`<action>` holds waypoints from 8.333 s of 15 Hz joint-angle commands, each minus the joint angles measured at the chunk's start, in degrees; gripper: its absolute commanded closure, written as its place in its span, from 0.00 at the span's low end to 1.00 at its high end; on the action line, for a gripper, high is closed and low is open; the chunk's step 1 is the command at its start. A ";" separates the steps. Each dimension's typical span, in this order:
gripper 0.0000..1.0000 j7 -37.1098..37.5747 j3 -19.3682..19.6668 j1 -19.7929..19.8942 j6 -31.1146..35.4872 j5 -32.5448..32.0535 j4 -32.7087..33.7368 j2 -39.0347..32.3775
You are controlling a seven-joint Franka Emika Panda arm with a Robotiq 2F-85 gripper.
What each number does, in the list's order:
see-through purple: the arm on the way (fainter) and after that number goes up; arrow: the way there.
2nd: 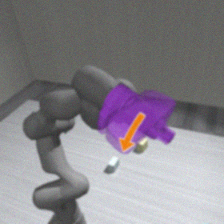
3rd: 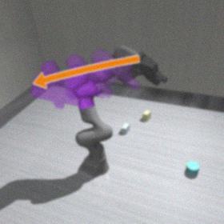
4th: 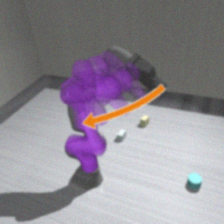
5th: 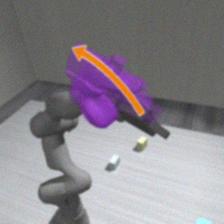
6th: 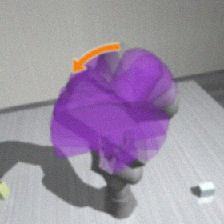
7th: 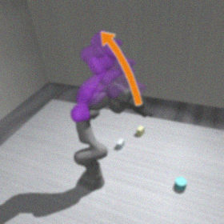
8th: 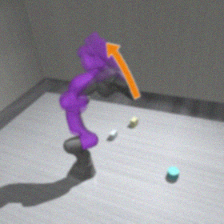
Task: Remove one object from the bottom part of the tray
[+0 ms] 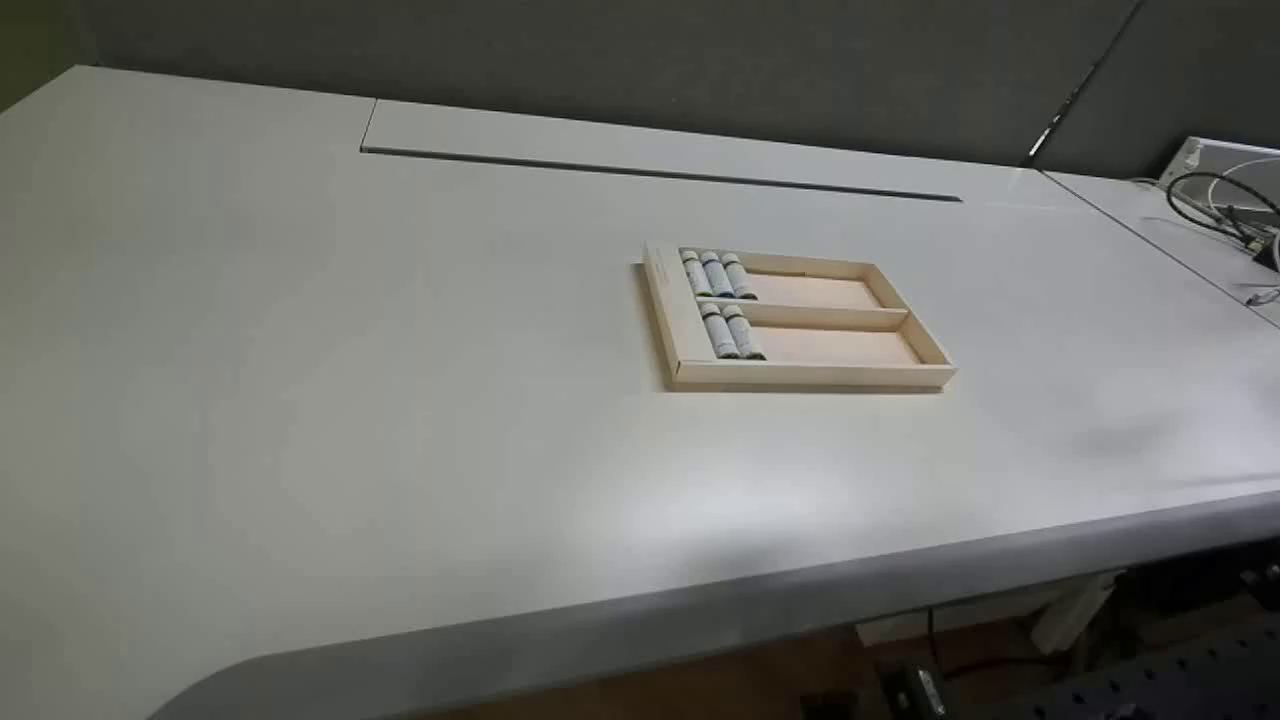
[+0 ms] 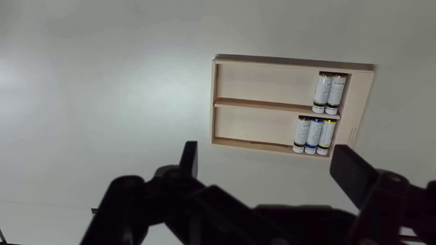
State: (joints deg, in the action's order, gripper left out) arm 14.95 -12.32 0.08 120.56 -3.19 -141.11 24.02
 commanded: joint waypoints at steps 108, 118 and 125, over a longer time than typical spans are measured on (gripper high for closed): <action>0.93 -18.75 26.57 9.39 39.11 -6.04 6.81 -50.08; 0.46 -18.10 28.03 7.69 44.68 -6.46 8.09 -54.74; 0.00 -19.13 26.86 9.13 39.04 -4.80 6.38 -46.25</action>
State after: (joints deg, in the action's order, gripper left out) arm -4.11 15.21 8.47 163.72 -8.74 -133.06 -27.62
